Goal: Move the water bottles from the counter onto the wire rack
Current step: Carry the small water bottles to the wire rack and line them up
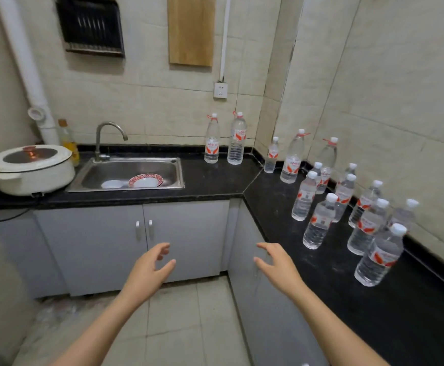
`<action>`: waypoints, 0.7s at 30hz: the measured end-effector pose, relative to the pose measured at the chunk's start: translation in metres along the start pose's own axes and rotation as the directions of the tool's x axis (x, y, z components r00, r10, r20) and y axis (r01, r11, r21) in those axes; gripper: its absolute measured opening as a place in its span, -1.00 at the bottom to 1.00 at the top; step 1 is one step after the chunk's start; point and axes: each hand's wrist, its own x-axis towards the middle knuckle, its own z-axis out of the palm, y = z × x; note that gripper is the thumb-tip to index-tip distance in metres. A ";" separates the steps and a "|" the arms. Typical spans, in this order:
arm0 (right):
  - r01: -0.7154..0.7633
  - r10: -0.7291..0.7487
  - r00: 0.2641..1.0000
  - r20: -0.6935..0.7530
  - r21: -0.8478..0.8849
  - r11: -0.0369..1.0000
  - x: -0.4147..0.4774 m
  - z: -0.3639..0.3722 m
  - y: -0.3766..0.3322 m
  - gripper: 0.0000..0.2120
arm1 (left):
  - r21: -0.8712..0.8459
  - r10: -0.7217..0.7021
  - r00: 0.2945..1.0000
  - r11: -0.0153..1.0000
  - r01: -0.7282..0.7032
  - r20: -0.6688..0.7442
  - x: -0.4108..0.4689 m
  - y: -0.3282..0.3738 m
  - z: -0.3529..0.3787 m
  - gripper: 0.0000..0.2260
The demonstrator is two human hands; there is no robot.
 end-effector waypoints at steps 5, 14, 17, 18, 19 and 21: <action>-0.029 0.029 0.999 0.037 0.005 1.000 0.080 0.020 0.006 -0.61 | -0.052 -0.060 0.998 0.997 0.059 -0.008 0.081 -0.027 0.006 -0.64; -0.194 0.190 0.980 -0.050 -0.076 0.978 0.242 0.035 0.014 -0.58 | -0.237 0.008 0.984 0.971 0.035 0.180 0.293 -0.051 0.033 -0.72; -0.242 0.238 0.969 -0.069 -0.075 0.967 0.281 0.039 0.010 -0.58 | -0.262 0.039 0.973 0.965 0.022 0.226 0.355 -0.051 0.040 -0.72; -0.262 0.258 0.964 -0.063 -0.076 0.962 0.291 0.043 0.011 -0.57 | -0.270 0.044 0.971 0.962 0.022 0.236 0.373 -0.052 0.044 -0.72; -0.290 0.286 0.956 -0.061 -0.076 0.954 0.299 0.047 0.014 -0.57 | -0.278 0.045 0.967 0.960 0.028 0.253 0.387 -0.052 0.050 -0.73; -0.343 0.338 0.938 -0.079 -0.064 0.937 0.311 0.056 0.025 -0.57 | -0.292 0.040 0.955 0.955 0.049 0.294 0.406 -0.055 0.067 -0.73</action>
